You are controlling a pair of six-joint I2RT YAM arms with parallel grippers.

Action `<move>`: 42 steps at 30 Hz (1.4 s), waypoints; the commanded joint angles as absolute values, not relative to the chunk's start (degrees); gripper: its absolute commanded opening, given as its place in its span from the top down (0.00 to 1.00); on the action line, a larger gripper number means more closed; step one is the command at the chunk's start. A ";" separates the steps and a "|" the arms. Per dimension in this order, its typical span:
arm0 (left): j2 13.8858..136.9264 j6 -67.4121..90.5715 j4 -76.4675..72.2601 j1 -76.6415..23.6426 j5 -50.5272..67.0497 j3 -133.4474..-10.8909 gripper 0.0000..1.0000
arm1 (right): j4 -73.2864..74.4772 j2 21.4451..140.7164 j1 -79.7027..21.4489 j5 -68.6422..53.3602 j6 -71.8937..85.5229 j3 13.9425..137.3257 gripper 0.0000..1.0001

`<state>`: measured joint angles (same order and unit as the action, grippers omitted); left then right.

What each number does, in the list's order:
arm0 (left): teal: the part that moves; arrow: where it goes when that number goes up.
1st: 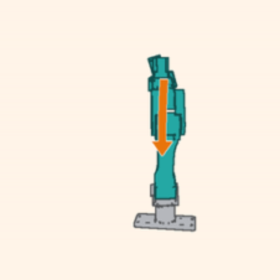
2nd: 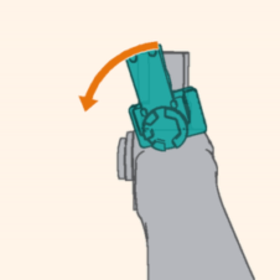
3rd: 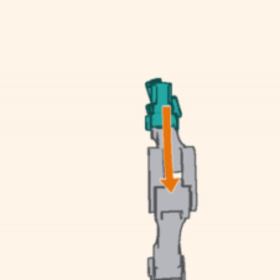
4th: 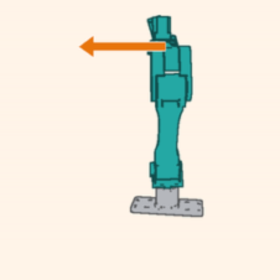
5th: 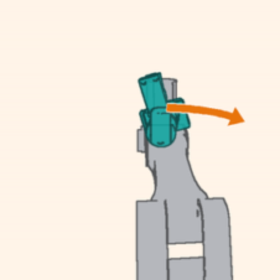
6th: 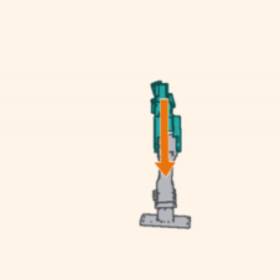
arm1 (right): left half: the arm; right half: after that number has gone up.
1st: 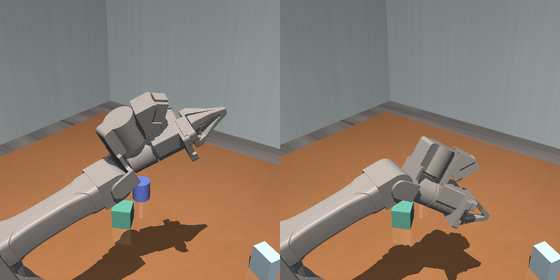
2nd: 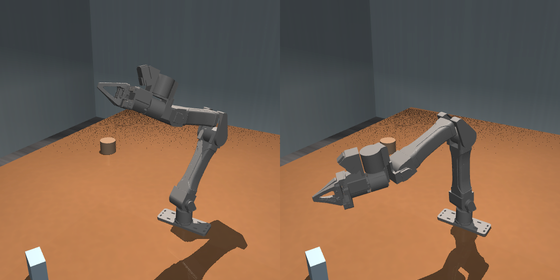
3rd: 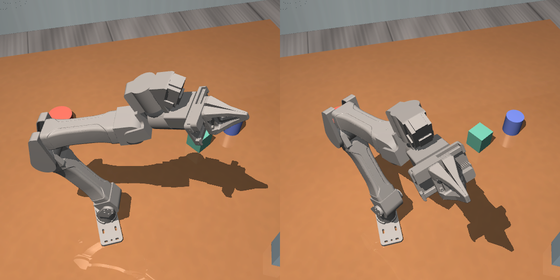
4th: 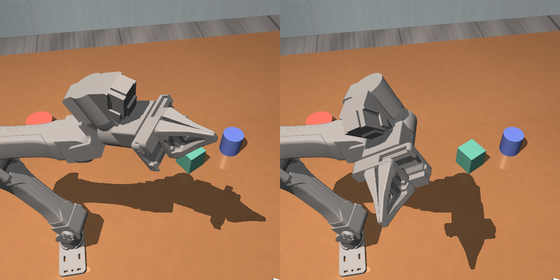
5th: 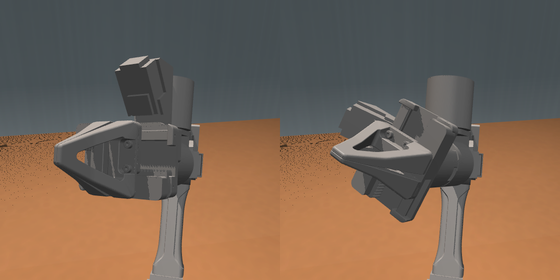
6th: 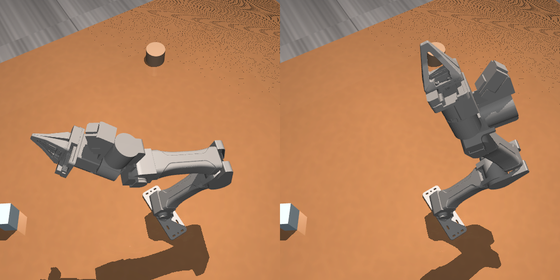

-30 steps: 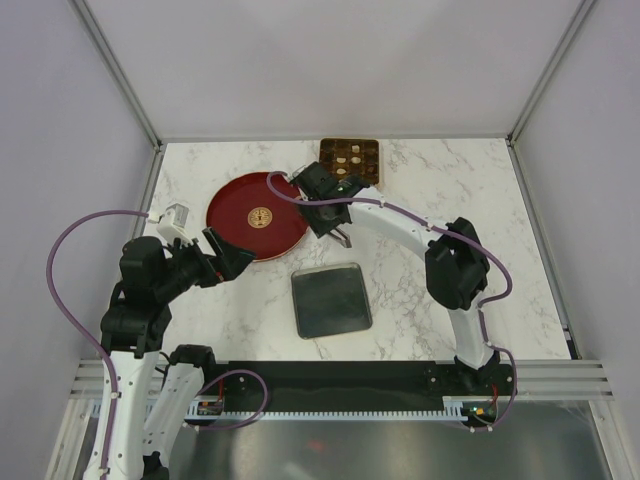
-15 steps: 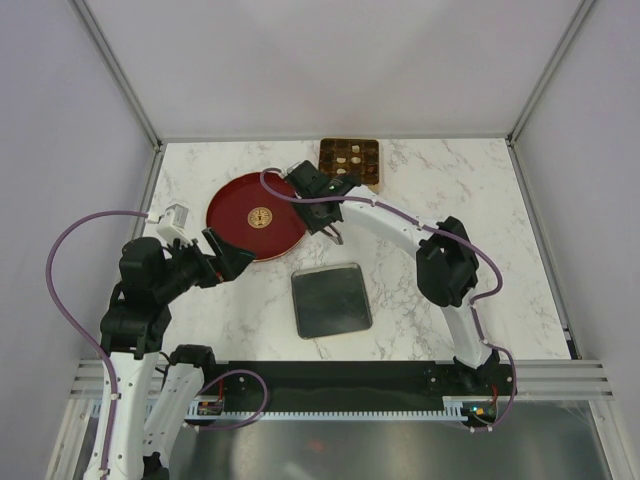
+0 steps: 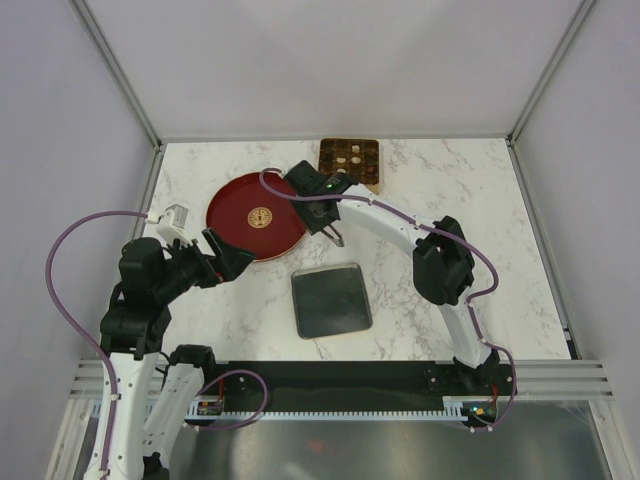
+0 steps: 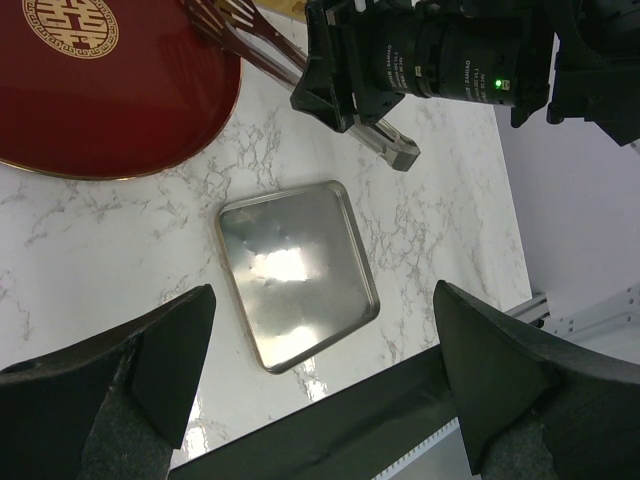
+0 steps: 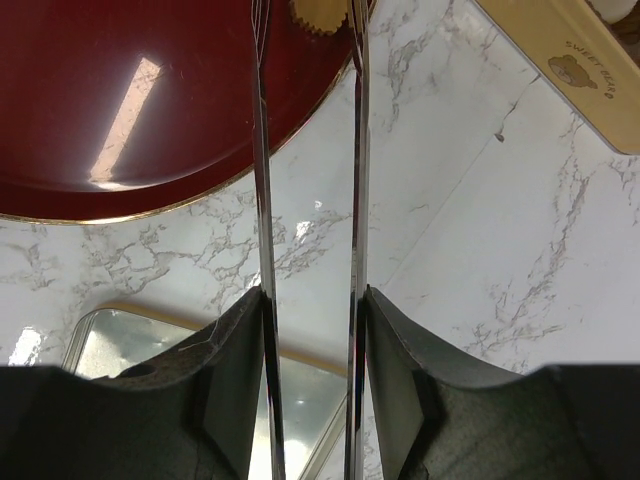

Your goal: Pack the chocolate

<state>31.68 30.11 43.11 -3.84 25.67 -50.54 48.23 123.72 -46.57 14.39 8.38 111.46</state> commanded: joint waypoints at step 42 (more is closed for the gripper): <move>30.76 29.44 41.40 -3.60 27.51 -51.94 0.02 | 52.38 125.51 -47.37 13.18 10.11 118.57 0.55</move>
<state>31.18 30.11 43.11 -3.84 25.96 -50.54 52.82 127.85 -47.05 13.45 9.45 117.69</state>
